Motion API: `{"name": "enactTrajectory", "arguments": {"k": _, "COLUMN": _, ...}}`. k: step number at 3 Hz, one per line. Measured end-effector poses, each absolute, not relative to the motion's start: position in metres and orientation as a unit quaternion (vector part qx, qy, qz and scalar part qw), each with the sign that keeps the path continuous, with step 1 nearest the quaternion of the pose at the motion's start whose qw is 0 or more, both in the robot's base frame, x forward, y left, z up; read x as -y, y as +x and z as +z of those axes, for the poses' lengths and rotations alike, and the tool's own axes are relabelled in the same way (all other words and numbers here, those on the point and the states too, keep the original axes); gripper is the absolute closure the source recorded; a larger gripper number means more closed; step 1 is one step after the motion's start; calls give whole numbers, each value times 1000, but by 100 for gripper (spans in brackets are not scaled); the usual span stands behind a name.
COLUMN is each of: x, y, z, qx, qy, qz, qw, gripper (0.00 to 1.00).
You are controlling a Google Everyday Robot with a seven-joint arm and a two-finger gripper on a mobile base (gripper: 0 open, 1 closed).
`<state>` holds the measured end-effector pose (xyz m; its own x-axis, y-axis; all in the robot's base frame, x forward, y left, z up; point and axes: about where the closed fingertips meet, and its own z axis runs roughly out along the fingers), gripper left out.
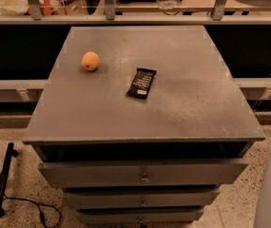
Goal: Knock water bottle over
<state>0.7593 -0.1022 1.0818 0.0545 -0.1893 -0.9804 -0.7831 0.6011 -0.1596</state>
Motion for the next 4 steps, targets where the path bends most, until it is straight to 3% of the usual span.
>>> {"name": "enactTrajectory", "arguments": {"k": 1, "x": 97, "y": 737, "z": 1110, "qx": -648, "qy": -467, "qz": 153, "qw": 581, "gripper": 100}}
{"name": "enactTrajectory", "arguments": {"k": 2, "x": 98, "y": 724, "z": 1099, "qx": -657, "qy": -567, "qz": 38, "qw": 495, "gripper": 100}}
{"name": "enactTrajectory", "arguments": {"k": 4, "x": 120, "y": 705, "z": 996, "qx": -670, "qy": -692, "qz": -17, "qw": 266, "gripper": 100}}
